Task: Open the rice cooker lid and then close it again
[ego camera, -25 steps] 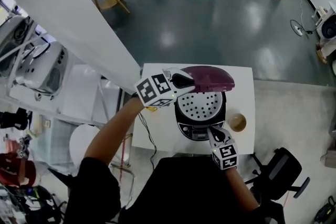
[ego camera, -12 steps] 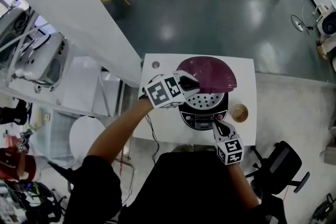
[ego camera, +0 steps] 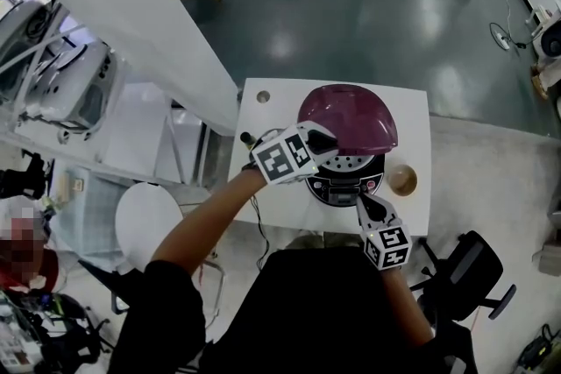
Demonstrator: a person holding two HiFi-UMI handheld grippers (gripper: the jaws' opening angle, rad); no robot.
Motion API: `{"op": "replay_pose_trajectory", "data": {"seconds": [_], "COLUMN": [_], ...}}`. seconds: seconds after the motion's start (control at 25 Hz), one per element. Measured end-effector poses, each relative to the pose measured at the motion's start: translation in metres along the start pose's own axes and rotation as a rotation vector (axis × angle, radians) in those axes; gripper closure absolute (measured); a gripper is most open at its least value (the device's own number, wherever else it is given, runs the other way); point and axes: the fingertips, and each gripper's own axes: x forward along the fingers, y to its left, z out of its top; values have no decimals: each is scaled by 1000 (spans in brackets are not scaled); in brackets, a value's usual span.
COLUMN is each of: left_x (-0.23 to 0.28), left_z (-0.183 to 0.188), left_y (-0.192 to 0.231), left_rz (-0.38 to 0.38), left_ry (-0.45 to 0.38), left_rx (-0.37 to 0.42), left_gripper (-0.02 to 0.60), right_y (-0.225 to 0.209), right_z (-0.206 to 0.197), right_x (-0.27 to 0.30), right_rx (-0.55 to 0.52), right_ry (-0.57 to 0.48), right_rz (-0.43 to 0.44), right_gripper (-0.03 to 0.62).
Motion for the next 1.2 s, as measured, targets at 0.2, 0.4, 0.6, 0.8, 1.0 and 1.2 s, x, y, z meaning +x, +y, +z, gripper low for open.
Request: {"op": "replay_pose_trajectory", "data": {"seconds": [0.2,0.4,0.6,0.8,1.0,1.2], "left_x": [8,20,30,35,42,49], "left_z": [-9,-22,-35,-42,-50,-59], "left_y": [-9,-20,-29,-32,-37,-41], "left_rz": [10,4,-1,-6,-37,-57], "left_ry": [15,61,92,92,84,76], "left_rx": [23,67,64,45,20,-13], "left_gripper": [528,528,529,529,531,534], "right_y": [-7,-10,-8,-11,-17,-18], "right_z": [-6,-8,-10,-8,-7,-7], "right_x": [-5,-8,-9,-7,-6,-2], "right_rx": [13,17,20,17,15,11], "right_ry": [17,15,11,11,16,29], "right_rz": [-13,-18,-7,-10,-13,-10], "right_gripper": [592,592,594,594,594,593]}}
